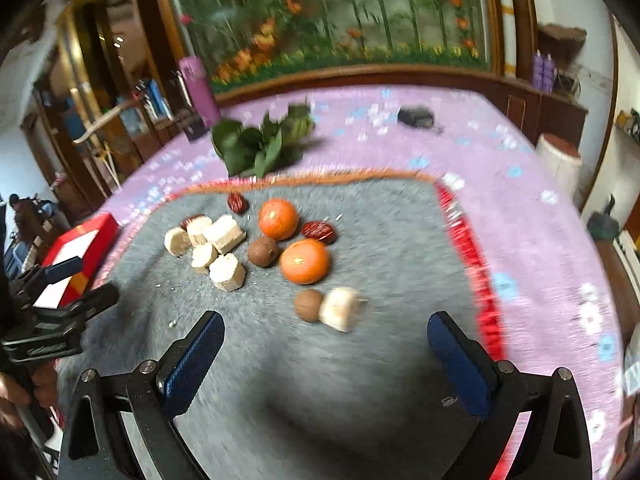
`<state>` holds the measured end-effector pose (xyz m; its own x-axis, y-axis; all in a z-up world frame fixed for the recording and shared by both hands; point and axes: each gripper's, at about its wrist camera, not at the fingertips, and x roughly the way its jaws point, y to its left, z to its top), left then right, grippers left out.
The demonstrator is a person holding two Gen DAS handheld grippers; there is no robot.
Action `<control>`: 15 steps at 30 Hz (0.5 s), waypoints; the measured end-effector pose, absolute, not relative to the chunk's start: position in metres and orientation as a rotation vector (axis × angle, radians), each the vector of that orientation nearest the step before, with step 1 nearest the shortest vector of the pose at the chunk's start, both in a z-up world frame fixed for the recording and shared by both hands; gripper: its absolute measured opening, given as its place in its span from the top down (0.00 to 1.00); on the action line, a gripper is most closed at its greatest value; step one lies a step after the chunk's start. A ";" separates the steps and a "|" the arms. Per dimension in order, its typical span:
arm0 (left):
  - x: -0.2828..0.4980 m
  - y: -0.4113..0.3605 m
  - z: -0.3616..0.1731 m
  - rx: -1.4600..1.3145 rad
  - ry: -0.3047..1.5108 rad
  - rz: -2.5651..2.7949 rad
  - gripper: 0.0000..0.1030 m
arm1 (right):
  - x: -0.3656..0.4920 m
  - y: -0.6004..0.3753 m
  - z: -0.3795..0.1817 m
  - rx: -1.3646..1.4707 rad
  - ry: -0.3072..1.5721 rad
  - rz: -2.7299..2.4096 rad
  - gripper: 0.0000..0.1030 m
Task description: Organize fruits
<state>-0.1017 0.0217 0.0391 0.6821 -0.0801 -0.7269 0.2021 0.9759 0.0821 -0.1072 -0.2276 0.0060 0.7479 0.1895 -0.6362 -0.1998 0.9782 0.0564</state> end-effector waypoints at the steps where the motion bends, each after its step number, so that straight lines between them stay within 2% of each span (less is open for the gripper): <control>1: -0.112 0.019 0.040 0.170 0.802 -0.190 0.01 | -0.112 -0.234 0.008 -0.005 0.673 0.224 0.01; 7: -0.140 -0.022 0.027 0.234 0.850 -0.338 0.01 | -0.109 -0.281 0.001 0.319 0.687 0.232 0.01; 11: -0.142 -0.043 0.015 0.268 0.893 -0.368 0.02 | -0.110 -0.287 0.002 0.350 0.692 0.232 0.01; 15: -0.141 -0.053 0.006 0.250 0.936 -0.387 0.09 | -0.111 -0.288 0.002 0.345 0.698 0.247 0.01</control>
<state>-0.1410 -0.0532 0.0061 0.5321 -0.2140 -0.8192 0.4277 0.9030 0.0419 -0.1109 -0.2876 0.0021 0.7411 0.3343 -0.5823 -0.1067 0.9148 0.3895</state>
